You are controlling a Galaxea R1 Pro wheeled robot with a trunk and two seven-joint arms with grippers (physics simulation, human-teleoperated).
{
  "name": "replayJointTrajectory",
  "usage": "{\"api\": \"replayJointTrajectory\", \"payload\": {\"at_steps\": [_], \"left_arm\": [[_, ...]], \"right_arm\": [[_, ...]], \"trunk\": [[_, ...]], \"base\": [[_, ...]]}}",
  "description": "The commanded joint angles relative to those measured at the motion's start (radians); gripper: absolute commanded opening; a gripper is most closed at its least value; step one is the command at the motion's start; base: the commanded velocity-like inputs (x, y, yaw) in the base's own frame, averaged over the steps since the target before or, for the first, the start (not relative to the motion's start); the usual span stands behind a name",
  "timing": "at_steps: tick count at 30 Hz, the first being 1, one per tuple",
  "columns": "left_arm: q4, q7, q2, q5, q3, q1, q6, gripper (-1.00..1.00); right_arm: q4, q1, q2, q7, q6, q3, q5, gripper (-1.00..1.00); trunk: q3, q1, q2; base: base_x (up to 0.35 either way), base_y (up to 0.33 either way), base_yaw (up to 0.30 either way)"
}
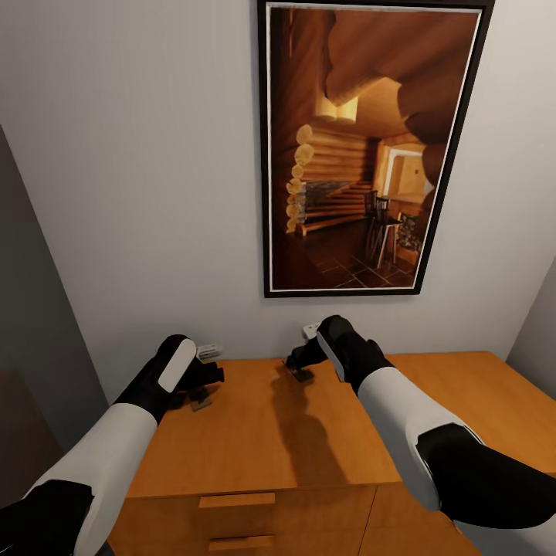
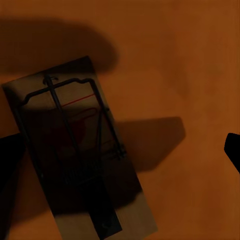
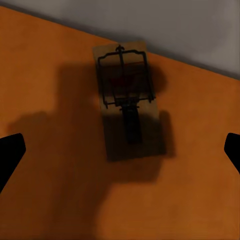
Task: Take the four mousetraps from the cabinet in the bathroom and place them on the bathroom floor. Make sure all four end up on the same floor surface, and ensure that at least two of them are either under or directly next to the same bathroom sink.
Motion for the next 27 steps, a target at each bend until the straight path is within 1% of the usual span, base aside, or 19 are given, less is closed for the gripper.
{"api": "replayJointTrajectory", "payload": {"at_steps": [1,9,17,27], "left_arm": [[-0.001,0.010,0.000,0.010,-0.002,-0.001,0.001,1.00],[-0.001,0.011,-0.001,0.010,-0.001,-0.001,0.001,1.00],[-0.002,0.009,0.000,0.012,-0.001,-0.001,0.002,1.00],[-0.002,0.009,0.000,0.011,-0.003,-0.001,0.001,1.00]], "right_arm": [[0.000,-0.001,0.000,0.004,0.004,0.001,0.006,1.00],[0.004,-0.001,0.000,0.004,0.002,0.001,0.006,1.00],[0.005,-0.001,0.000,0.003,0.001,0.000,0.006,1.00],[0.005,-0.001,0.000,0.003,-0.001,0.003,0.006,1.00]], "trunk": [[-0.001,0.000,-0.001],[-0.001,0.000,-0.001],[-0.001,0.000,-0.001],[-0.001,0.000,-0.001]], "base": [[0.000,0.000,0.000],[0.001,0.000,0.000],[0.098,0.000,0.000],[0.016,0.000,0.000]]}}
